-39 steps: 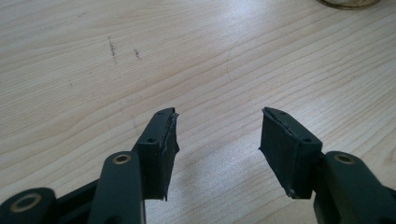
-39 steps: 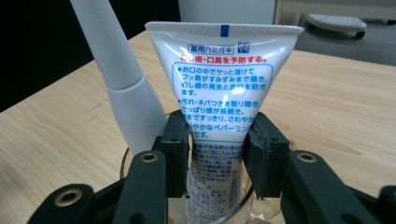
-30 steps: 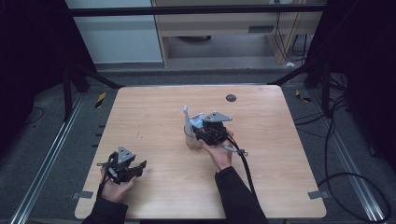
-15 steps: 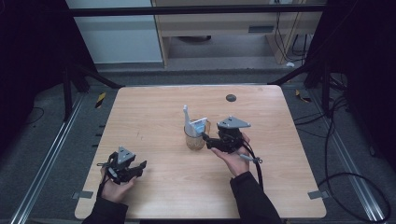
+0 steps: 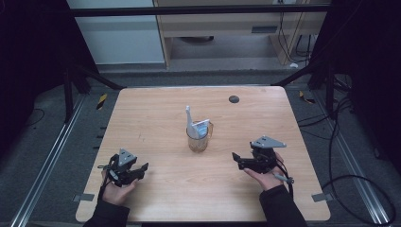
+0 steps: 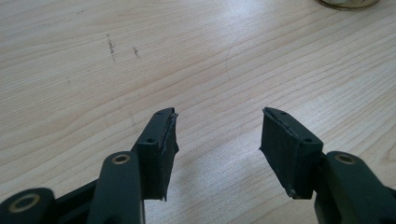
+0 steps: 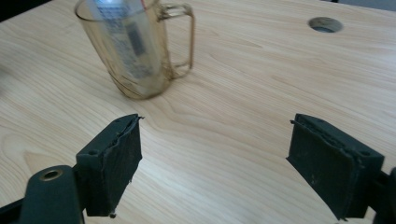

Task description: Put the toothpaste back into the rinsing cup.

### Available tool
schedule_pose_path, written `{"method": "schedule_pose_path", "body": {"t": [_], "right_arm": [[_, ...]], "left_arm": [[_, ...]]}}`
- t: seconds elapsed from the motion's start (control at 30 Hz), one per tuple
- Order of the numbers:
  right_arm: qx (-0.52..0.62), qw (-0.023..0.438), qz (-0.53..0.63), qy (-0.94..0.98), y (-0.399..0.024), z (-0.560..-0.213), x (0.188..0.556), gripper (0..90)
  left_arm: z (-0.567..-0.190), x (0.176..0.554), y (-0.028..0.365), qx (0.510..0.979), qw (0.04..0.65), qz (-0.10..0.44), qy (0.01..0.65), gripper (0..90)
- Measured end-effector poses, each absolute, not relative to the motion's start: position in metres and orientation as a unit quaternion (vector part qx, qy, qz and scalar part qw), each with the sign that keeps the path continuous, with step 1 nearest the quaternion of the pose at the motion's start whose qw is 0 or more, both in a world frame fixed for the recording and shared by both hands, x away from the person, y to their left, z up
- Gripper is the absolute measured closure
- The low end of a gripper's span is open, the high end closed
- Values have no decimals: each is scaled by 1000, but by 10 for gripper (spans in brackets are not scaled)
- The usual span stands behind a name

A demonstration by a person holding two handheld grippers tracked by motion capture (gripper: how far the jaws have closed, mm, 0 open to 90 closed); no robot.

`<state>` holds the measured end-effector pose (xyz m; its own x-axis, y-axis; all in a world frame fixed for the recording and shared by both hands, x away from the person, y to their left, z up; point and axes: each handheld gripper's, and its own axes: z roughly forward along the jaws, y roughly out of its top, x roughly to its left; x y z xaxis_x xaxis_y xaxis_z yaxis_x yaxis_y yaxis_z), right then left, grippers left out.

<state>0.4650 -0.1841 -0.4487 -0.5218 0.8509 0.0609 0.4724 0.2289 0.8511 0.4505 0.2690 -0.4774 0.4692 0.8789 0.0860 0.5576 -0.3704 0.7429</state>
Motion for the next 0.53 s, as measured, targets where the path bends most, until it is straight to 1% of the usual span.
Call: {"method": "schedule_pose_path", "body": {"t": [0.23, 0.43, 0.53], "right_arm": [[456, 232, 422, 749, -212, -458, 451, 150], [478, 235, 412, 739, -228, -466, 443, 136], [490, 244, 410, 730, -238, -469, 441, 126]], "left_arm": [[-478, 450, 270, 791, 332, 241, 455, 444], [-477, 448, 273, 786, 337, 245, 456, 435], [-477, 449, 273, 786, 337, 244, 457, 432]]}}
